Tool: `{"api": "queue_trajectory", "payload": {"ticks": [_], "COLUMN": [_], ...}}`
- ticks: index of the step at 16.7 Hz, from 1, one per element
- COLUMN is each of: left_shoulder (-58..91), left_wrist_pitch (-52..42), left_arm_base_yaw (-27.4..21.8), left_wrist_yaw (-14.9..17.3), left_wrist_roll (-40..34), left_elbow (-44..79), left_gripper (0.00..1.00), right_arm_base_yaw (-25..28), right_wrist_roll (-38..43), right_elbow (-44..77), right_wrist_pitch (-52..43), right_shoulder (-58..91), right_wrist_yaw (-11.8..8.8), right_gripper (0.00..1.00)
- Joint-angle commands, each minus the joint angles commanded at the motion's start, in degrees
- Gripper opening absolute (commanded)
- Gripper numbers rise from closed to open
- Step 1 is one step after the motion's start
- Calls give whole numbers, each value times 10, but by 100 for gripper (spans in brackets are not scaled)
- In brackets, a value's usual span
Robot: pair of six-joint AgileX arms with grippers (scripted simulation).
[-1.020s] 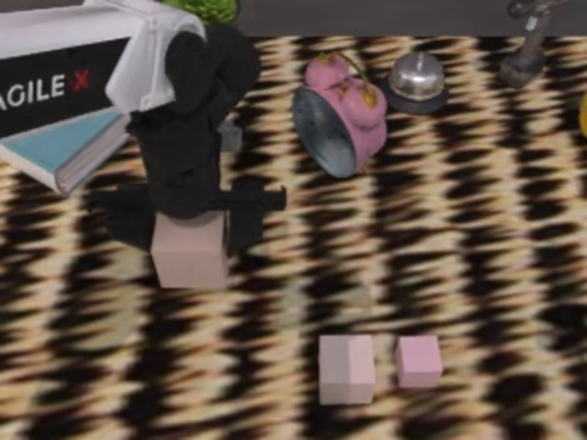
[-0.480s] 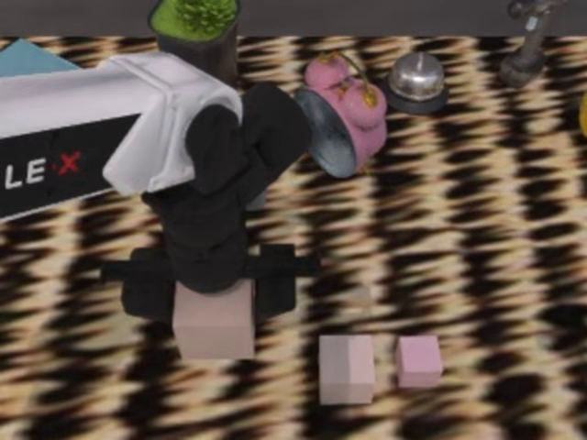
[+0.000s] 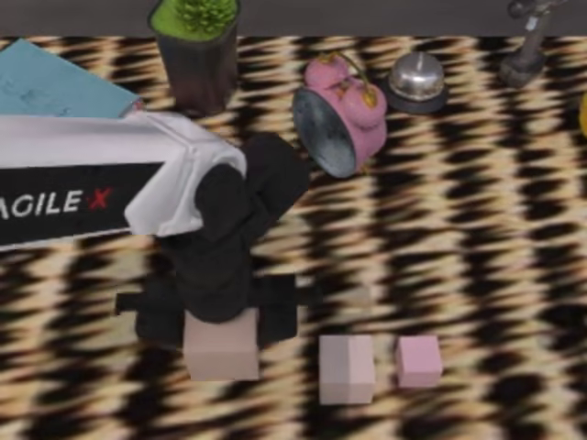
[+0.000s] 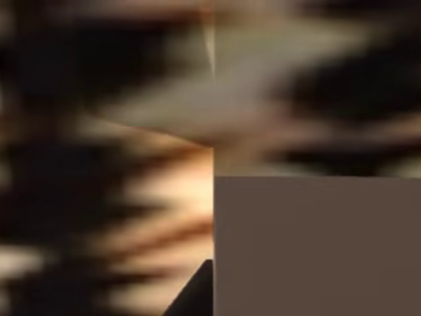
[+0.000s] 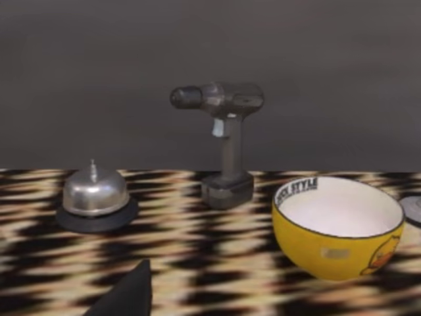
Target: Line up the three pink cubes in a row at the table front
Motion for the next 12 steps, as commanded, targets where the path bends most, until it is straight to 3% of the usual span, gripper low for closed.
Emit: {"api": "queue_trajectory", "payload": {"ticks": [7,12], "left_shoulder": [15,15], "left_wrist_pitch": [39,39], "left_arm_base_yaw": [-2,-2], "left_wrist_yaw": [0,0], "left_wrist_roll": [0,0], "left_elbow": [-29,-29], "left_gripper": [0,38], "right_arm_base_yaw": [0,0], "right_wrist_roll": [0,0], "right_elbow": [0,0], "right_wrist_pitch": [0,0], "right_shoulder": [0,0], "right_wrist_yaw": [0,0], "right_gripper": [100,100]}}
